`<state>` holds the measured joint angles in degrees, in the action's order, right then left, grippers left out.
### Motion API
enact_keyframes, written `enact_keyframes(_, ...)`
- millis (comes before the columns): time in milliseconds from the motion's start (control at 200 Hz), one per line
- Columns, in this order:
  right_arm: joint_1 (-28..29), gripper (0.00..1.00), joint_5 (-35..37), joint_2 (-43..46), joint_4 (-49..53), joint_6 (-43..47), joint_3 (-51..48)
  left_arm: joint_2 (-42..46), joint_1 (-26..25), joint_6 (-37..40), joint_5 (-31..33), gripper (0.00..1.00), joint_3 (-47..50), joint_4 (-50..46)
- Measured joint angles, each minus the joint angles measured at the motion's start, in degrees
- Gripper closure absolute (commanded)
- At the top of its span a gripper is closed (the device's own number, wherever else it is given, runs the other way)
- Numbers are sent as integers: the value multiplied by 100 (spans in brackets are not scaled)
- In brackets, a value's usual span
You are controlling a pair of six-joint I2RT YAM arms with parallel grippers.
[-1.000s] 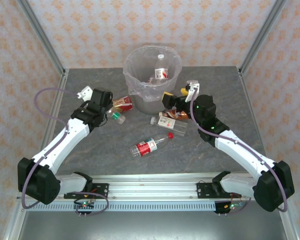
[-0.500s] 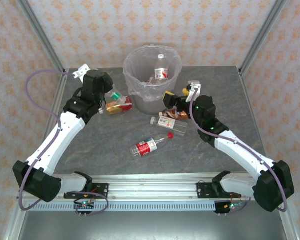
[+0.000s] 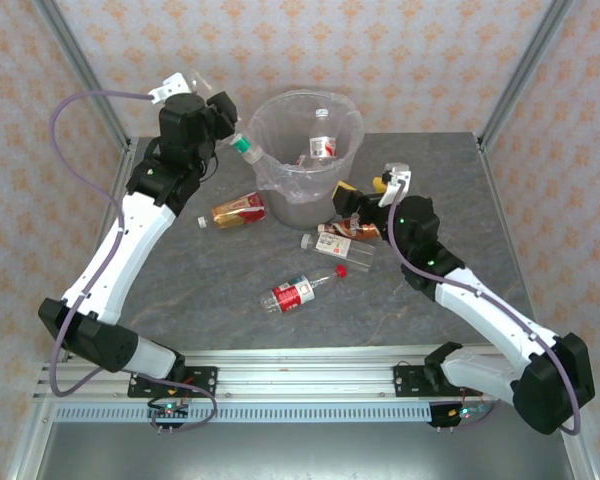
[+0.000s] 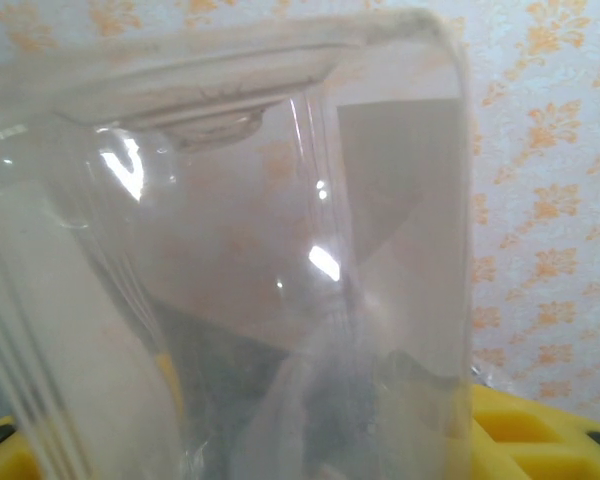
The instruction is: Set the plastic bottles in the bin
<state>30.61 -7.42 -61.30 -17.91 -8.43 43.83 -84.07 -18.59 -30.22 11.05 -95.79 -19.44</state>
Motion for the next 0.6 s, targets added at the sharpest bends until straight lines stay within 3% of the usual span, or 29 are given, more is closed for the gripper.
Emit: enact_keyframes(601, 0, 1, 306, 511, 155, -17, -249, -2109, -361, 1440, -911, 50, -2393, -284)
